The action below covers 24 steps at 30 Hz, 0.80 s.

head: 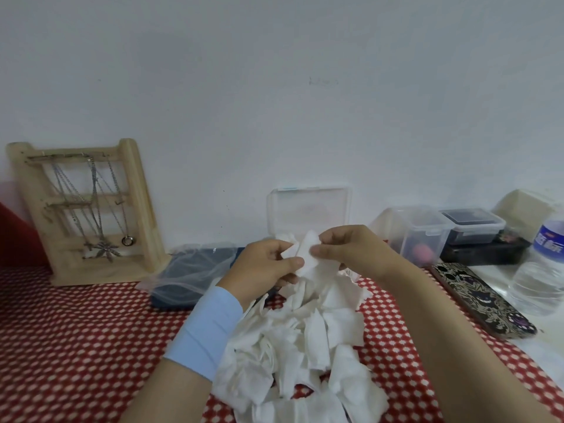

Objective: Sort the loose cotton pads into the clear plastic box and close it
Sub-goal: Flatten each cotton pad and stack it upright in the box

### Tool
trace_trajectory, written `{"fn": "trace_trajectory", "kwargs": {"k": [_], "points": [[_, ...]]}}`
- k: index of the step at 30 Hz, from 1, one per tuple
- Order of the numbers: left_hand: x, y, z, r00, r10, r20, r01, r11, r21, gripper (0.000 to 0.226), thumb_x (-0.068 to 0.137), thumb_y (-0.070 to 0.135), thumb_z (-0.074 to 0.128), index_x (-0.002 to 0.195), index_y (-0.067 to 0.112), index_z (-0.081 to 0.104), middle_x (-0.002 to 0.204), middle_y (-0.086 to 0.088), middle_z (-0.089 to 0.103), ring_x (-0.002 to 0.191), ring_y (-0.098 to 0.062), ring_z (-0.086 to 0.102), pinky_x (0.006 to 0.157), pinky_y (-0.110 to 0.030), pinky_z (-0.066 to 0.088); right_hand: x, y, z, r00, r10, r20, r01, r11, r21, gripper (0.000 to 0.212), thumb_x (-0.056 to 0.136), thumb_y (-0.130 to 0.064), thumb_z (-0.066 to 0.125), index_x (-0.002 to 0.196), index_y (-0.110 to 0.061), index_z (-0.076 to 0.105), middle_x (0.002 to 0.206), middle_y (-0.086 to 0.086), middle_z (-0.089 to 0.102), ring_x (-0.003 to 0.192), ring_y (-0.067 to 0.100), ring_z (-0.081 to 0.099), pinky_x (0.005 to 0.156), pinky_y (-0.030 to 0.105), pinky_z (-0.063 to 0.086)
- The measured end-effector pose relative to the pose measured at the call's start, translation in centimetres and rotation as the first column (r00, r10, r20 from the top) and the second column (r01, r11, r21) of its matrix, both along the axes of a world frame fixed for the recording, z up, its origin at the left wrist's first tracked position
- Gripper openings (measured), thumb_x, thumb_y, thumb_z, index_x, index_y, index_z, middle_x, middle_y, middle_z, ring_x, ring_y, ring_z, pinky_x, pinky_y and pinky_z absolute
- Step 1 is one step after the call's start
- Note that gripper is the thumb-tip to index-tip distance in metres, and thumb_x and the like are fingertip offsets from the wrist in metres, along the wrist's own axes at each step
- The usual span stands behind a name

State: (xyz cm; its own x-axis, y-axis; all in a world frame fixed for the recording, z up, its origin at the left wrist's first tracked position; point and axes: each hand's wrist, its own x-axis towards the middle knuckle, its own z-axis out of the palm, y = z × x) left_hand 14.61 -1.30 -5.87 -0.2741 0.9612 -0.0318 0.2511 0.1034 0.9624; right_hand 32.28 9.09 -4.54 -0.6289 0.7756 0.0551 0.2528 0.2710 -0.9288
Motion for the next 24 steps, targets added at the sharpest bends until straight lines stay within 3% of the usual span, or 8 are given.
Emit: {"fn": "trace_trajectory", "kwargs": {"k": [5, 9, 11, 14, 16, 18, 21, 24], "points": [[-0.3, -0.8, -0.1, 0.996, -0.024, 0.088, 0.023, 1.000, 0.011, 0.019, 0.093, 0.020, 0.070, 0.110, 0.011, 0.070, 0.102, -0.015, 0.076, 0.077, -0.021, 0.074, 0.064, -0.024, 0.058, -0.4, -0.3, 0.1, 0.997, 0.048, -0.058, -0.048, 0.999, 0.002, 0.005, 0.088, -0.014, 0.077, 0.090, -0.009, 0.079, 0.088, 0.006, 0.079, 0.078, 0.013, 0.073, 0.075, 0.022, 0.057], [-0.6, -0.9, -0.2, 0.985, 0.009, 0.173, -0.013, 1.000, 0.024, 0.018, 0.099, 0.019, 0.062, 0.107, 0.007, 0.072, 0.094, -0.022, 0.076, 0.072, -0.023, 0.076, 0.057, -0.021, 0.056, -0.8, -0.2, 0.0, 0.995, 0.095, -0.033, -0.095, 0.995, -0.014, 0.010, 0.092, -0.021, 0.074, 0.093, -0.013, 0.079, 0.093, 0.007, 0.079, 0.082, 0.020, 0.072, 0.085, 0.035, 0.058], [-0.8, -0.9, -0.3, 0.980, 0.023, 0.199, -0.028, 0.999, 0.024, 0.016, 0.099, 0.019, 0.061, 0.104, 0.010, 0.074, 0.086, -0.014, 0.078, 0.068, -0.018, 0.074, 0.057, -0.021, 0.056, -1.1, -0.2, 0.0, 0.994, 0.104, -0.027, -0.105, 0.994, -0.039, 0.012, 0.093, -0.022, 0.072, 0.098, -0.014, 0.080, 0.098, 0.008, 0.079, 0.091, 0.027, 0.075, 0.091, 0.040, 0.058], [-1.2, -0.8, -0.6, 0.976, 0.071, 0.208, -0.071, 0.997, -0.007, 0.017, 0.099, 0.019, 0.062, 0.101, 0.011, 0.076, 0.079, -0.005, 0.076, 0.062, -0.012, 0.069, 0.058, -0.021, 0.057, -0.6, 0.0, 0.3, 0.967, 0.209, 0.149, -0.205, 0.978, -0.039, 0.011, 0.091, -0.022, 0.074, 0.096, -0.015, 0.080, 0.097, 0.010, 0.078, 0.088, 0.027, 0.074, 0.088, 0.038, 0.059], [-1.6, -0.8, -0.7, 0.975, 0.115, 0.189, -0.112, 0.993, -0.027, 0.016, 0.098, 0.021, 0.064, 0.102, 0.012, 0.077, 0.079, -0.004, 0.076, 0.061, -0.011, 0.068, 0.060, -0.022, 0.058, -0.1, -0.2, 0.7, 0.916, 0.308, 0.258, -0.285, 0.950, -0.124, 0.014, 0.092, -0.019, 0.073, 0.104, -0.015, 0.078, 0.097, 0.009, 0.078, 0.084, 0.021, 0.073, 0.081, 0.031, 0.058], [-1.9, -0.8, -0.8, 0.973, 0.136, 0.185, -0.133, 0.991, -0.032, 0.015, 0.096, 0.022, 0.066, 0.102, 0.014, 0.078, 0.080, -0.004, 0.076, 0.061, -0.011, 0.068, 0.061, -0.023, 0.058, -0.2, -0.4, 0.8, 0.904, 0.289, 0.314, -0.279, 0.957, -0.078, 0.018, 0.092, -0.021, 0.073, 0.109, -0.020, 0.076, 0.099, 0.002, 0.079, 0.087, 0.017, 0.074, 0.081, 0.030, 0.057], [-1.7, -0.9, -0.5, 0.971, 0.127, 0.201, -0.123, 0.992, -0.031, 0.015, 0.095, 0.022, 0.068, 0.101, 0.013, 0.078, 0.091, -0.012, 0.078, 0.067, -0.015, 0.070, 0.062, -0.023, 0.058, -1.5, -0.8, 0.8, 0.990, 0.078, 0.117, -0.085, 0.995, 0.056, 0.013, 0.092, -0.020, 0.073, 0.104, -0.018, 0.075, 0.095, 0.001, 0.078, 0.085, 0.015, 0.073, 0.080, 0.037, 0.056], [-1.3, -1.1, 0.0, 0.963, 0.091, 0.252, -0.086, 0.996, -0.033, 0.022, 0.096, 0.028, 0.066, 0.106, 0.010, 0.076, 0.103, -0.017, 0.076, 0.086, -0.030, 0.074, 0.069, -0.032, 0.062, -2.0, -1.4, 0.9, 0.996, 0.070, 0.049, -0.072, 0.997, 0.023, 0.009, 0.091, -0.015, 0.073, 0.100, -0.016, 0.076, 0.088, 0.004, 0.079, 0.075, 0.016, 0.072, 0.072, 0.033, 0.053]]}}
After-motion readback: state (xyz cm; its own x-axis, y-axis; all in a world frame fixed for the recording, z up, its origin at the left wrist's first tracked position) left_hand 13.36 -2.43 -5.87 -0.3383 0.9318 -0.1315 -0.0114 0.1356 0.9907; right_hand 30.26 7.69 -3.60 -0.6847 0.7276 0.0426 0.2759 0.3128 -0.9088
